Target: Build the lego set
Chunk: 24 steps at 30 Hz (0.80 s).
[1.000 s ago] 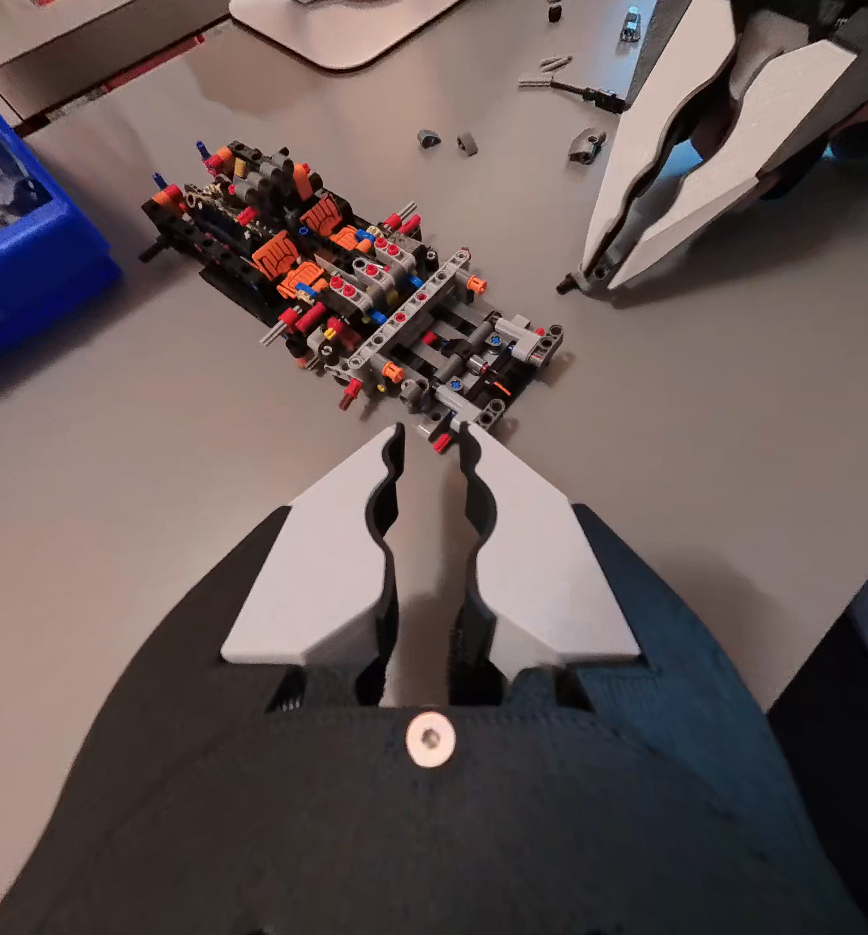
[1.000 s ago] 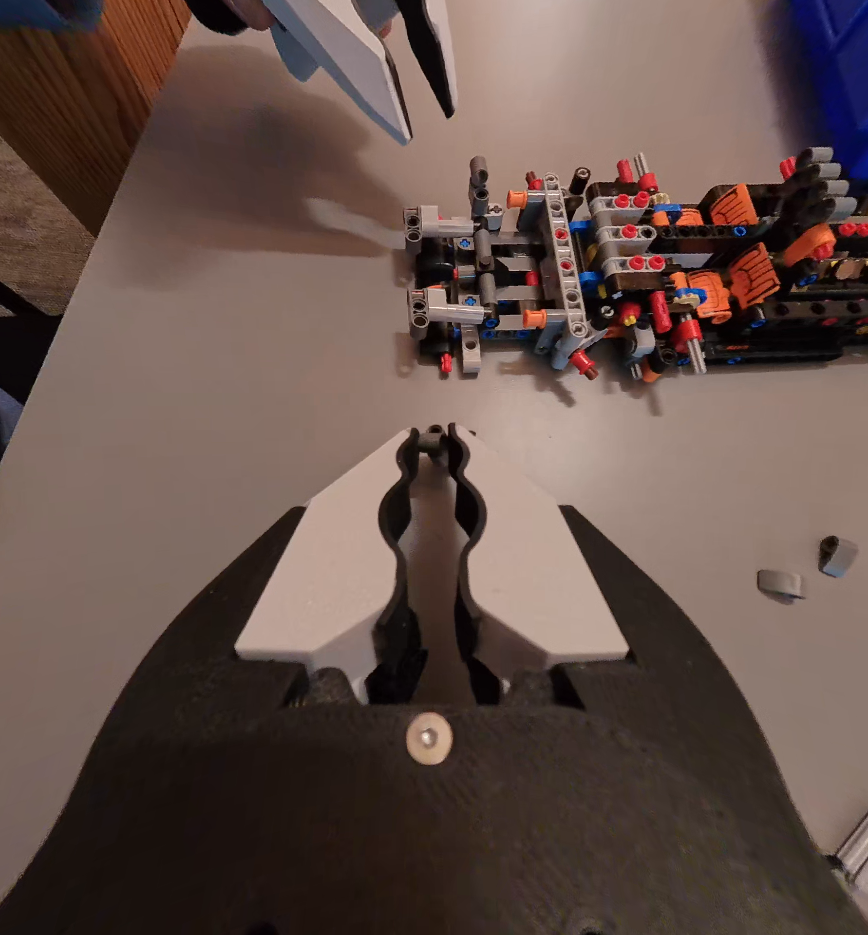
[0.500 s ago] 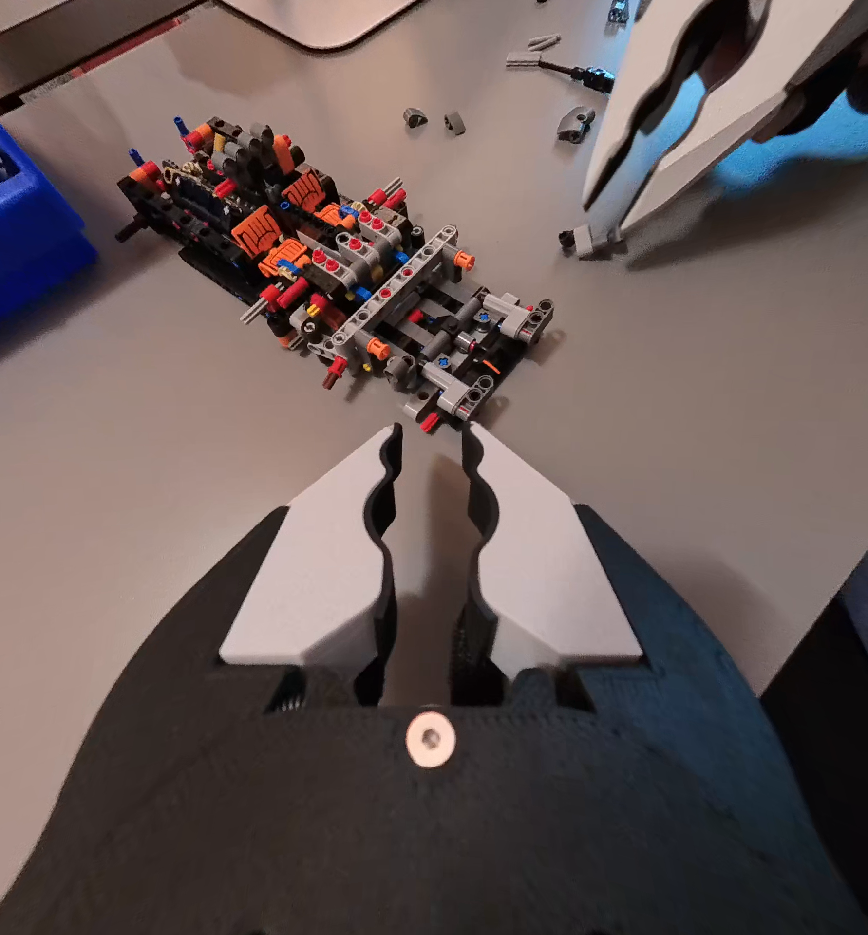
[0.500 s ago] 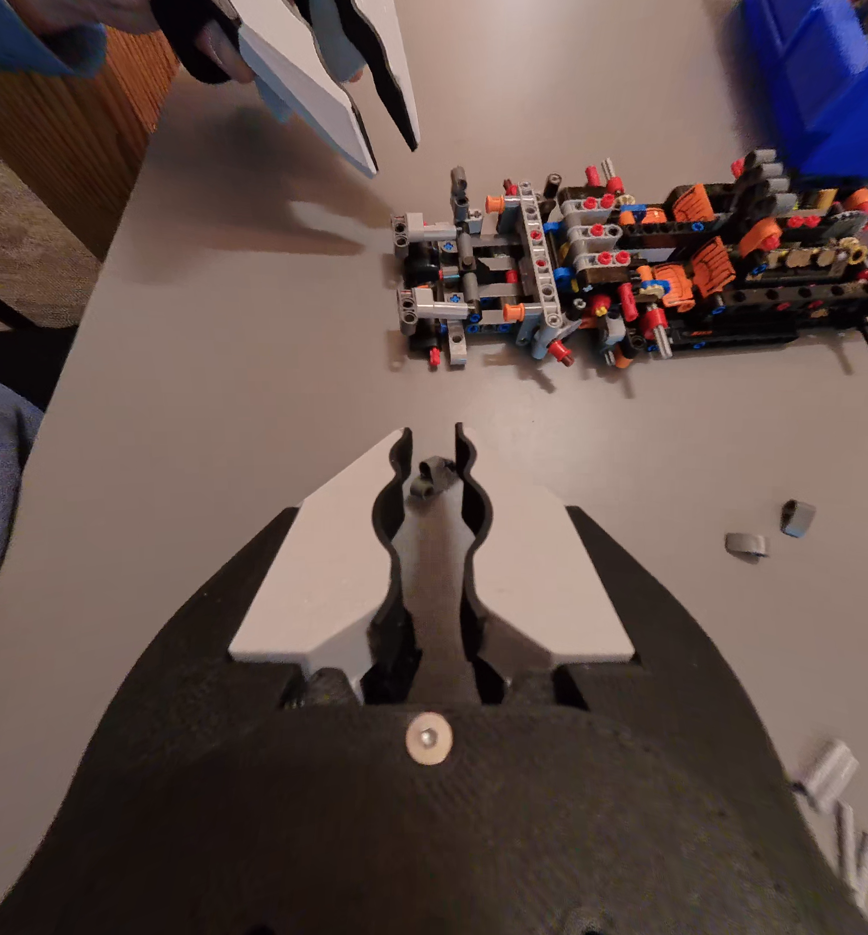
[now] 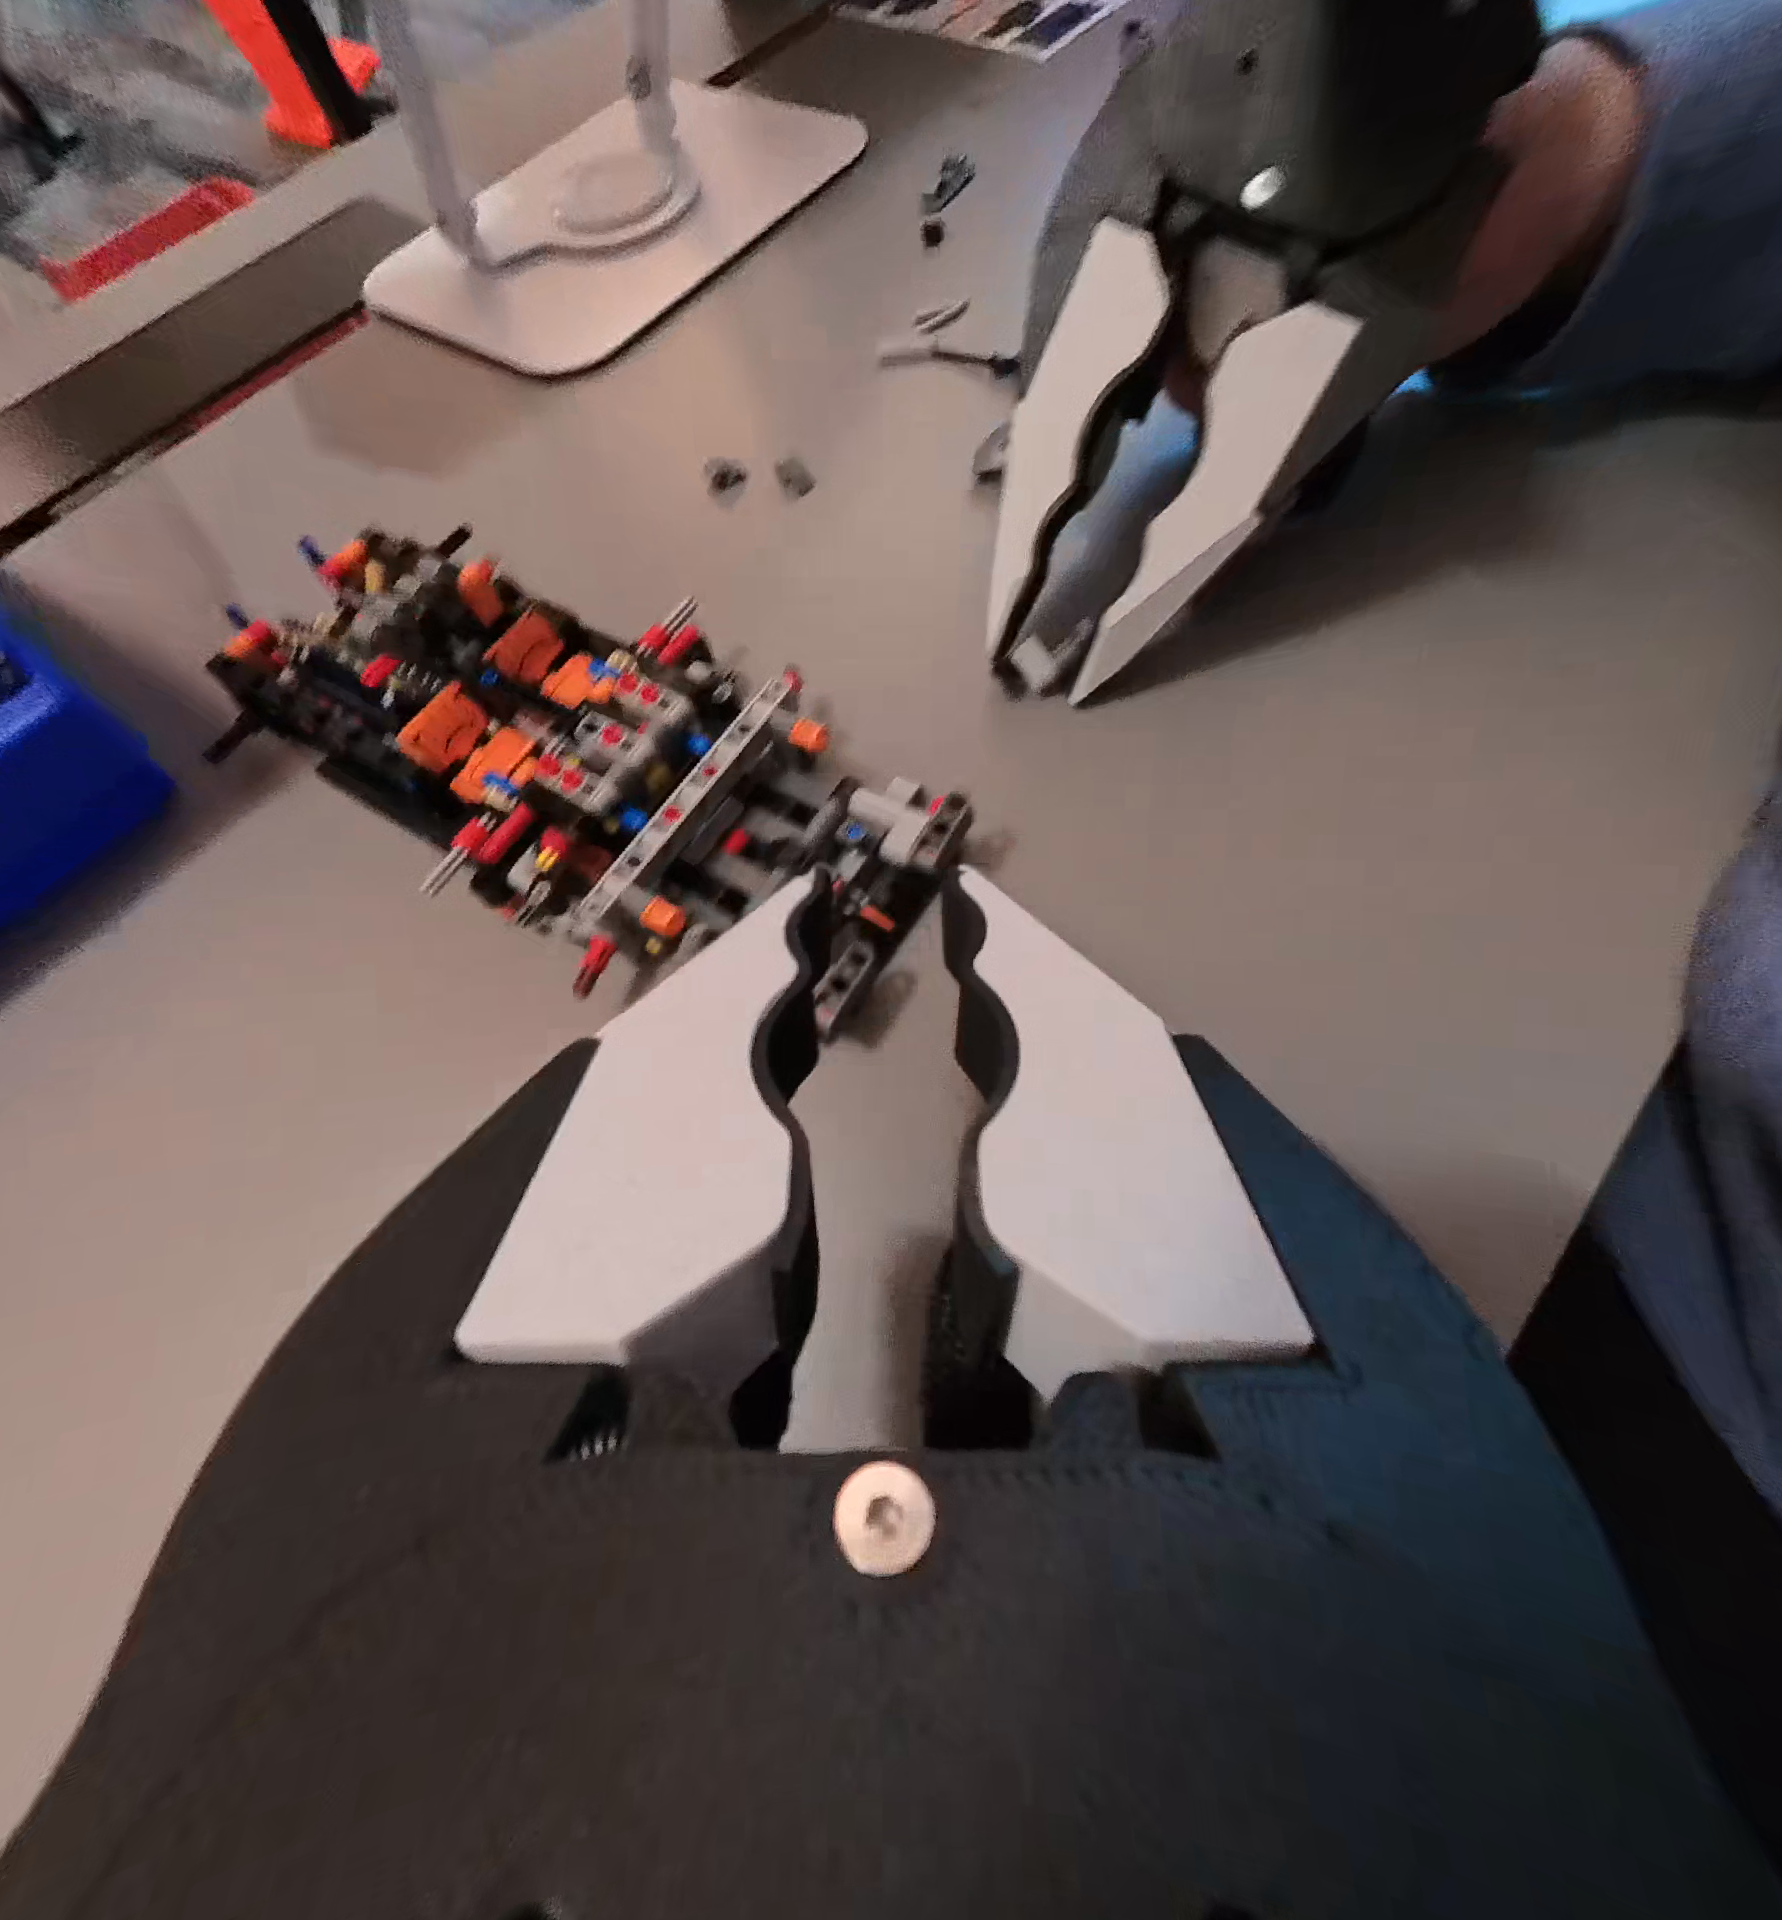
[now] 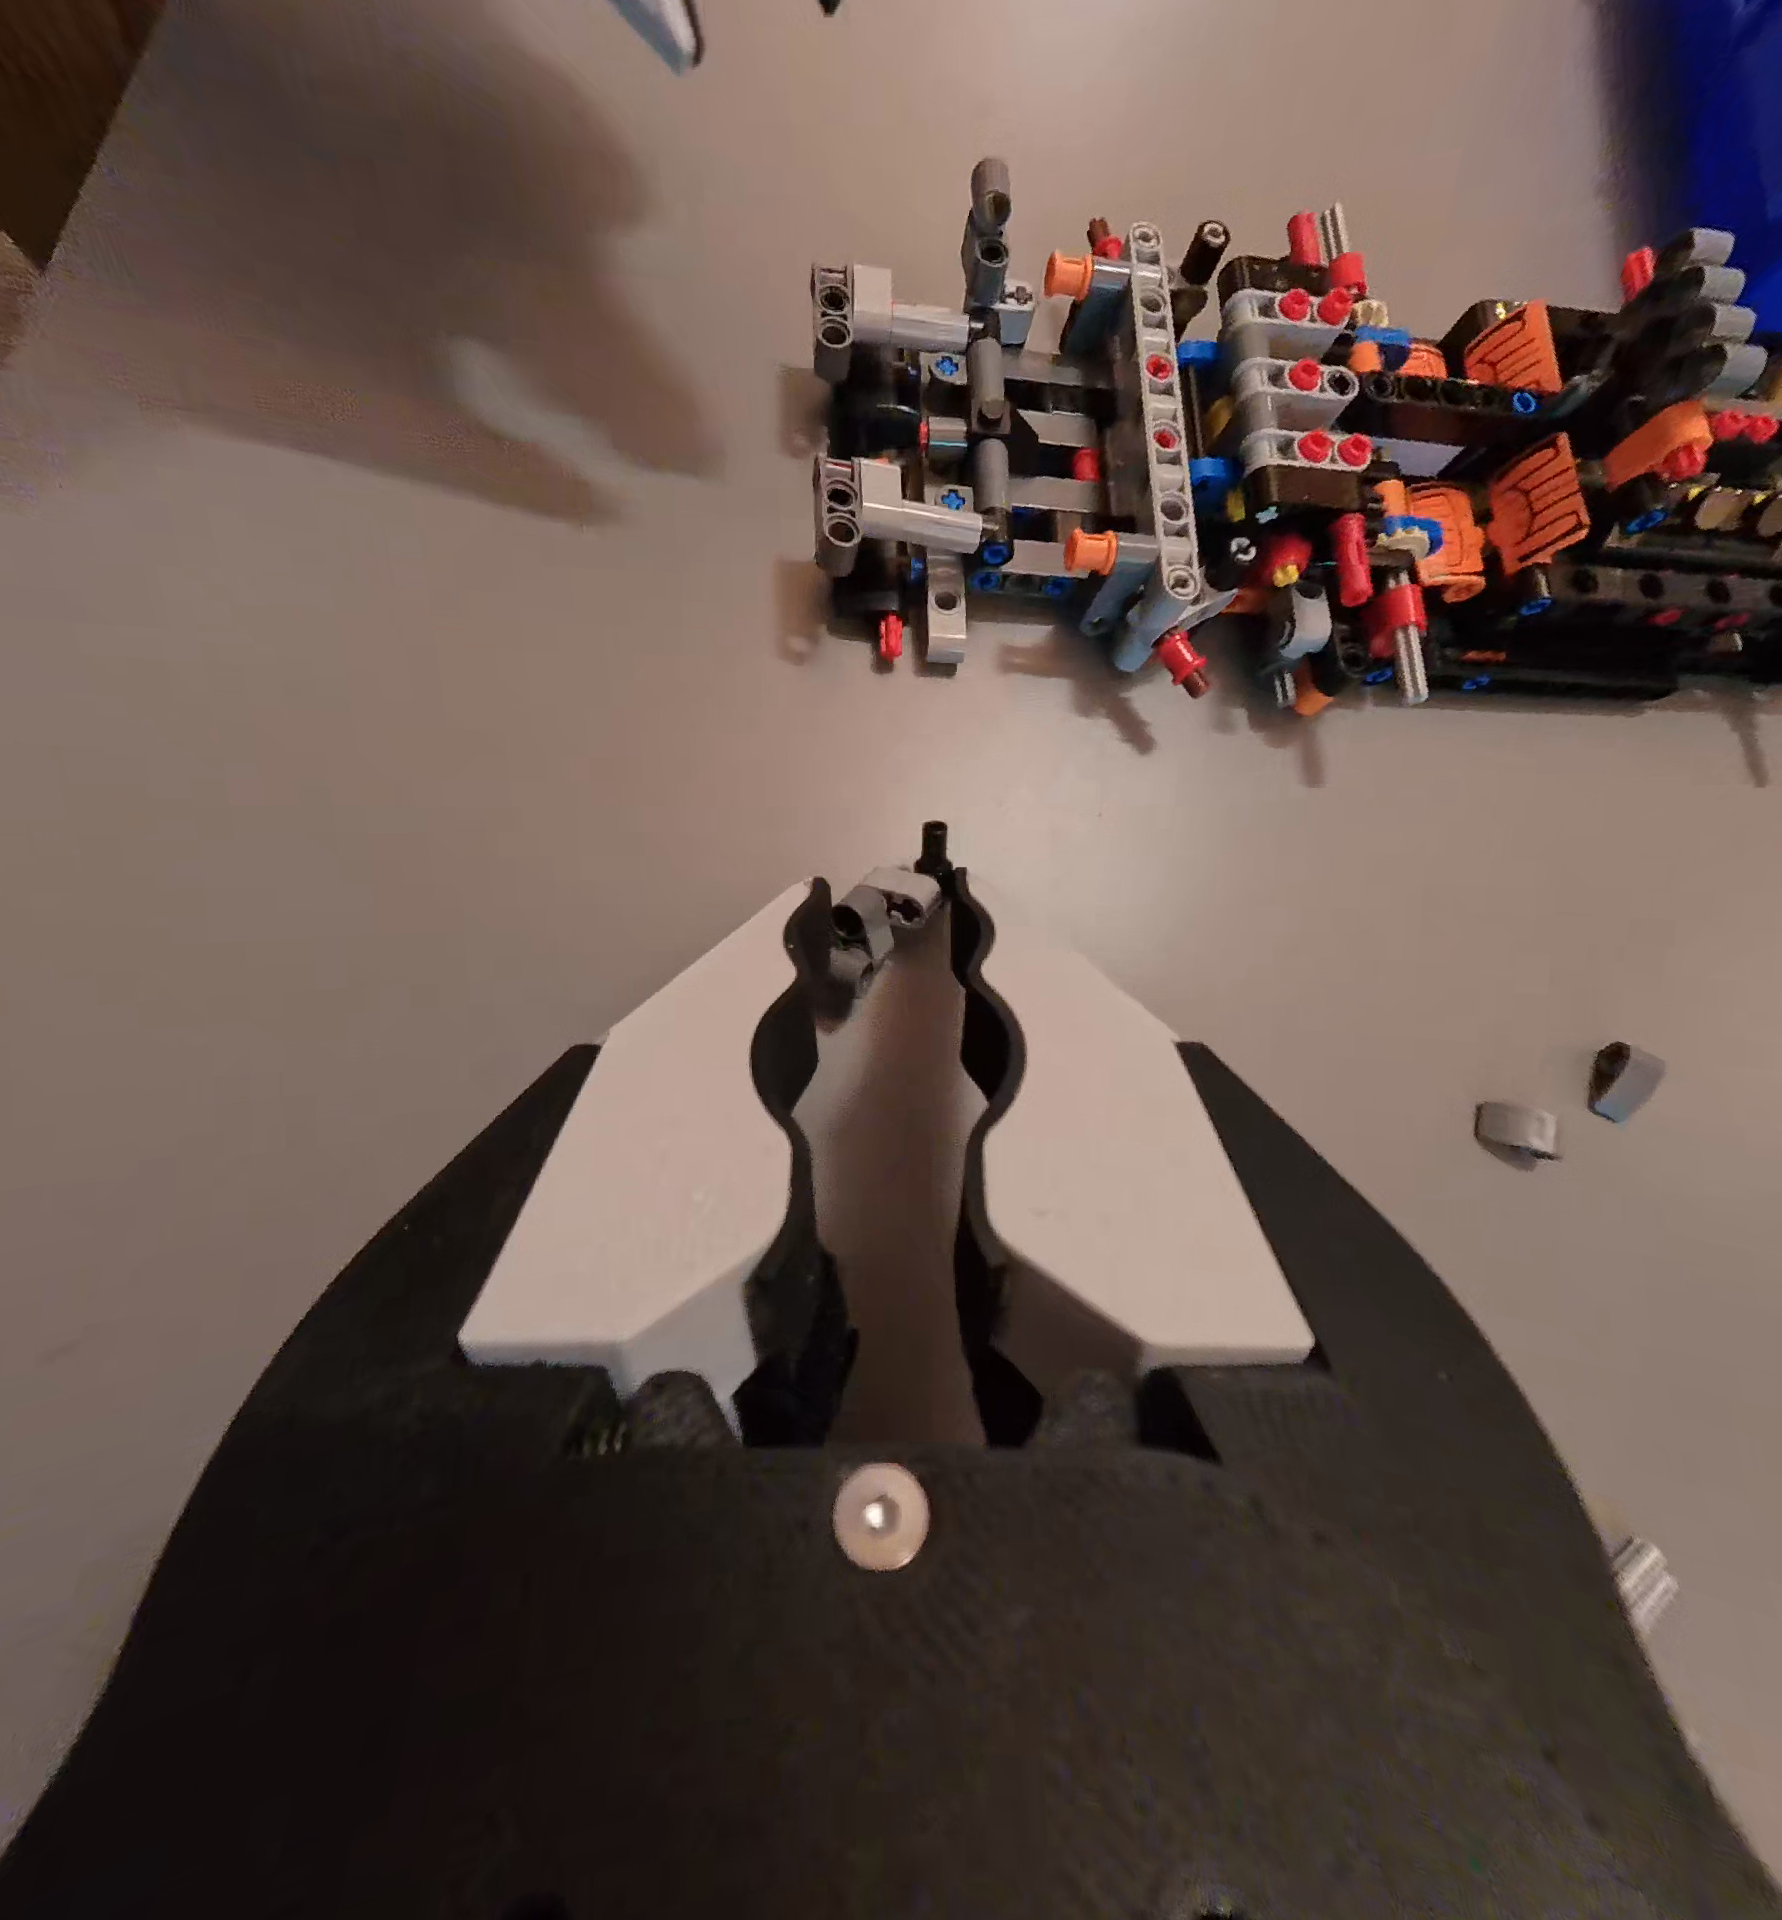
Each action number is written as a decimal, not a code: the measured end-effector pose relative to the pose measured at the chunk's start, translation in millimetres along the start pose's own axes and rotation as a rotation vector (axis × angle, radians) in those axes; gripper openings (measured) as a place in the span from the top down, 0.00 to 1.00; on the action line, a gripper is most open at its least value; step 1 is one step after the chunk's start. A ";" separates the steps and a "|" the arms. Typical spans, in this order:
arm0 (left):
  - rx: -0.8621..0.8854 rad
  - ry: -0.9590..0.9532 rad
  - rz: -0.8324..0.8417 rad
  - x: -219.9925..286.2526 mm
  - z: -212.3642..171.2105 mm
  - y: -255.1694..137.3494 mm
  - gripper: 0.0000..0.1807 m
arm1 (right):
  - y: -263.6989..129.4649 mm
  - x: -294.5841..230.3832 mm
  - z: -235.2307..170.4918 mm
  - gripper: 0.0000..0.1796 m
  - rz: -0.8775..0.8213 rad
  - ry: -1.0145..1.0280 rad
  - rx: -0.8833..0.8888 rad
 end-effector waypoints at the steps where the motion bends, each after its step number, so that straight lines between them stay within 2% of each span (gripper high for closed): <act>1: 0.009 0.010 -0.021 7.4 4.3 4.8 0.90 | 0.1 0.1 0.2 0.89 0.004 0.004 0.004; 4: 0.006 0.076 -0.053 28.6 11.8 24.8 0.89 | -1.5 -1.3 2.3 0.91 0.050 0.050 0.037; 7: -0.039 0.232 -0.010 42.1 14.5 45.9 0.89 | -11.6 -4.2 13.2 0.92 0.134 0.108 0.107; 13: -0.079 0.510 0.044 59.3 24.2 68.8 0.90 | -30.8 -9.5 30.8 0.92 0.263 0.088 0.150; 19: -0.094 0.541 -0.004 65.3 25.1 70.1 0.95 | -35.7 -13.0 34.1 0.92 0.295 0.029 0.115; 24: -0.101 0.574 -0.049 74.3 22.4 71.1 0.95 | -37.2 -16.6 34.8 0.92 0.330 0.006 0.079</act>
Point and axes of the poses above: each gripper's, where its closed fingertips meet, y out along the fingers, z out of its top, x = y × z across the jaws, the point moved 5 cm from there along -y, back along the fingers, and after that the axes turned 11 degrees about -y, right-handed, at the moved point
